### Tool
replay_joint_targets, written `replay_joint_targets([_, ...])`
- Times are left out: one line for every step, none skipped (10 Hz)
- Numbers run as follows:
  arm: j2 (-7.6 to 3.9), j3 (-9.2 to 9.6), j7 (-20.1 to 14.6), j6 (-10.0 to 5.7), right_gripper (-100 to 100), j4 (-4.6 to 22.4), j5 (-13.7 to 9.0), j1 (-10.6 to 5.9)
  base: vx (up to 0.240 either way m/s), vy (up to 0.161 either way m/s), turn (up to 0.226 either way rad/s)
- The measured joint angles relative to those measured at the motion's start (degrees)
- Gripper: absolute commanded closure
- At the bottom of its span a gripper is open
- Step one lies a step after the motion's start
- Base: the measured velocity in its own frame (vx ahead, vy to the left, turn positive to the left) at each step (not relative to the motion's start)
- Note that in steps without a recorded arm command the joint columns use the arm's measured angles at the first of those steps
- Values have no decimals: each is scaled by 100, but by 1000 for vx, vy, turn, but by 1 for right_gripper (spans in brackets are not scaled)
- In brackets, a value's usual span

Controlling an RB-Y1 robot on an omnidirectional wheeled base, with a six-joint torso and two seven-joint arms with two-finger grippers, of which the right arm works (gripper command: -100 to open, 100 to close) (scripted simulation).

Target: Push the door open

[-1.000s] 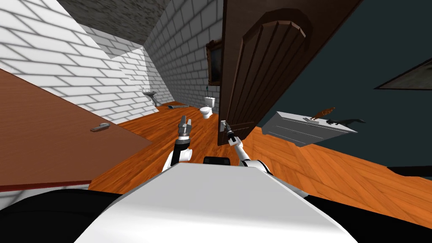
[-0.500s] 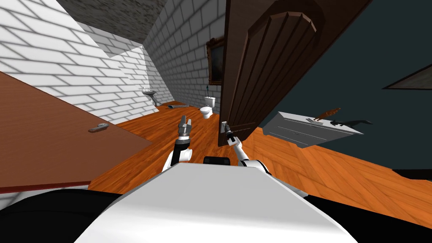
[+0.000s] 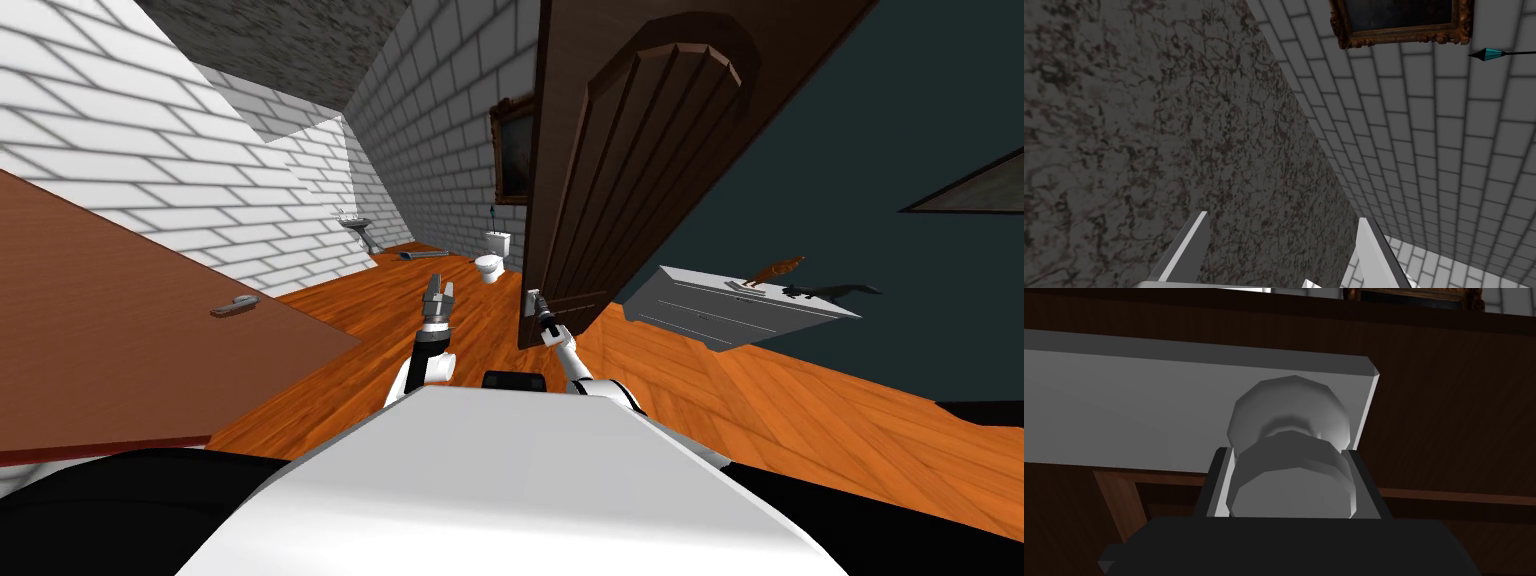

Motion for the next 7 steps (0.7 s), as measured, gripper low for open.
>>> replay_joint_targets([-66, -22, -14, 13, 100, -39, -21, 37, 142, 173, -73])
replay_joint_targets([-109, -84, 12, -13, 100, -45, -51, 56, 200, 173, -74])
replay_joint_targets([-143, -148, 40, -19, 100, -15, -84, 44, 227, 174, -76])
replay_joint_targets([-118, -246, 113, -15, 100, 3, -114, 26, 230, 195, -88])
replay_joint_targets([-105, -321, 168, -10, 100, -21, -146, 26, 210, 179, -76])
replay_joint_targets([-99, -389, 199, 6, 100, -61, -176, 26, 218, 161, -92])
replay_joint_targets([-90, -460, 210, -3, 100, -56, -217, 15, 198, 150, -81])
